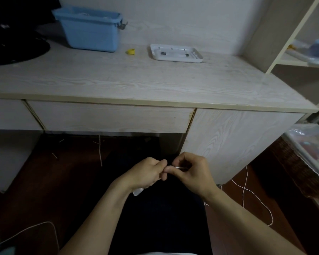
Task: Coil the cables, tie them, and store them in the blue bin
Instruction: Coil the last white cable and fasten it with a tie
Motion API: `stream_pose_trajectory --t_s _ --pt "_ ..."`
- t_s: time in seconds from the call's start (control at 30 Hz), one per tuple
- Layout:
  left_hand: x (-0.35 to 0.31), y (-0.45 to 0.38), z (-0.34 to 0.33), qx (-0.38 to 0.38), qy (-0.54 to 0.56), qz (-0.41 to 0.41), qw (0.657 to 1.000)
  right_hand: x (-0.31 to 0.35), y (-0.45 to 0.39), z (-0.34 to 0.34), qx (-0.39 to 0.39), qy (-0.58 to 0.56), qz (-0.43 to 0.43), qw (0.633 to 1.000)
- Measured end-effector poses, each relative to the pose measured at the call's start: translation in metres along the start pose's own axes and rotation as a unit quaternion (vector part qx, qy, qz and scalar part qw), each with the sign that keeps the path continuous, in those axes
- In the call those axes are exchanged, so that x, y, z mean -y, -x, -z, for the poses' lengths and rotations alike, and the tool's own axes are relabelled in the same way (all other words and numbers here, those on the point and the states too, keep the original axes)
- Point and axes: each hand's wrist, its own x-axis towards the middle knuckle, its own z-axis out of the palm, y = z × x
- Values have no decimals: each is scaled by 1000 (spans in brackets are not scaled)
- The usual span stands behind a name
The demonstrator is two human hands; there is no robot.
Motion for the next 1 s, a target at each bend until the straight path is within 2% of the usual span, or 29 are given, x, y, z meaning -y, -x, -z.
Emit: stream_pose_trajectory --t_s 0.1,0.2,0.27,0.33,0.4,0.47,0.6,0.73,0.83,0.93,1.0 --pt "4 2 5 0 66 -1 998 0 -3 2 5 -13 -18 1000" --pt "5 1 7 -28 228 -9 973 2 -4 3 8 -9 -26 1000" --pt "4 -2 10 -51 370 -9 927 2 -3 6 5 -8 -26 1000" --pt "5 -7 17 -83 507 -30 857 0 -5 9 -5 -18 -45 999" --pt "9 -8 25 -124 591 -70 794 -6 -7 12 -10 -31 -81 996" --pt "12 -8 32 -165 628 -106 753 -12 -9 14 0 -22 -107 994" --pt "10 -6 40 -208 660 -132 710 -17 -8 16 22 2 -127 992" --pt "12 -4 38 -222 697 -140 667 -14 -5 11 132 73 -77 985" --pt "14 -6 37 -241 697 -142 660 -9 0 3 245 125 -26 961" --pt "17 -13 33 -252 658 -138 697 -6 5 -5 303 134 21 943" --pt "17 -16 26 -258 607 -140 738 -2 6 -8 323 120 31 938"
